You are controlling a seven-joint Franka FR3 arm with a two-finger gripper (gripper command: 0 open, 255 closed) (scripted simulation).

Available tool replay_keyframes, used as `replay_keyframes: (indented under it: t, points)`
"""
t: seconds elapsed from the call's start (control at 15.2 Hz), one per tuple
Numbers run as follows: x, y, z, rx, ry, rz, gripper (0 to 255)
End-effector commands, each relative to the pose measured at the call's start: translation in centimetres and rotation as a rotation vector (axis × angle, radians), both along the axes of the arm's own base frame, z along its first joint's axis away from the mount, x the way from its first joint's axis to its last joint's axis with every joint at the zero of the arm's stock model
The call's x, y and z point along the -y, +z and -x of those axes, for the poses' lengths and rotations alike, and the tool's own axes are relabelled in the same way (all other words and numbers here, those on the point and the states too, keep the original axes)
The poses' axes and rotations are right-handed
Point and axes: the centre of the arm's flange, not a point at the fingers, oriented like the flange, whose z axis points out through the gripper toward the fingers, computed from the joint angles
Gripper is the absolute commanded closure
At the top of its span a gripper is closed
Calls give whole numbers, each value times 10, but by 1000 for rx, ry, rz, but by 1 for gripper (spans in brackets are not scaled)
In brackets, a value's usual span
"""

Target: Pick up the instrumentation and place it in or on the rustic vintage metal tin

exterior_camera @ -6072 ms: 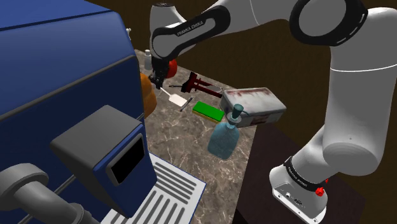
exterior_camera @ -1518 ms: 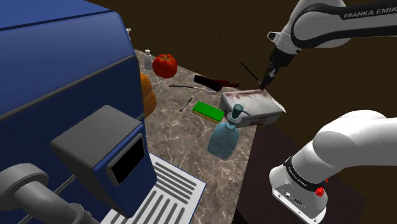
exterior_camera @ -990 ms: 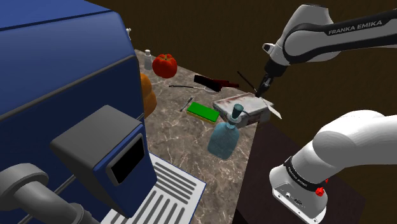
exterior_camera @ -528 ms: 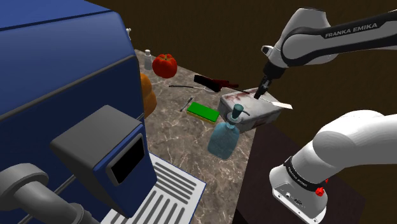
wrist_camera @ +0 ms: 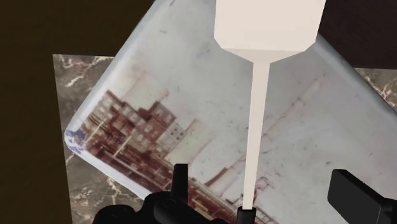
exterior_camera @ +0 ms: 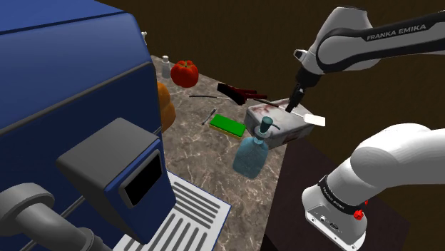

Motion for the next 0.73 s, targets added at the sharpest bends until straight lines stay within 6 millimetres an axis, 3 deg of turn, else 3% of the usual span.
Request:
replay_keyframes:
  t: [0.0,0.13,0.66]
  points:
    - [0,21,1,-1,0,0,0]
    - [1,44,3,-1,0,0,0]
    - [1,44,3,-1,0,0,0]
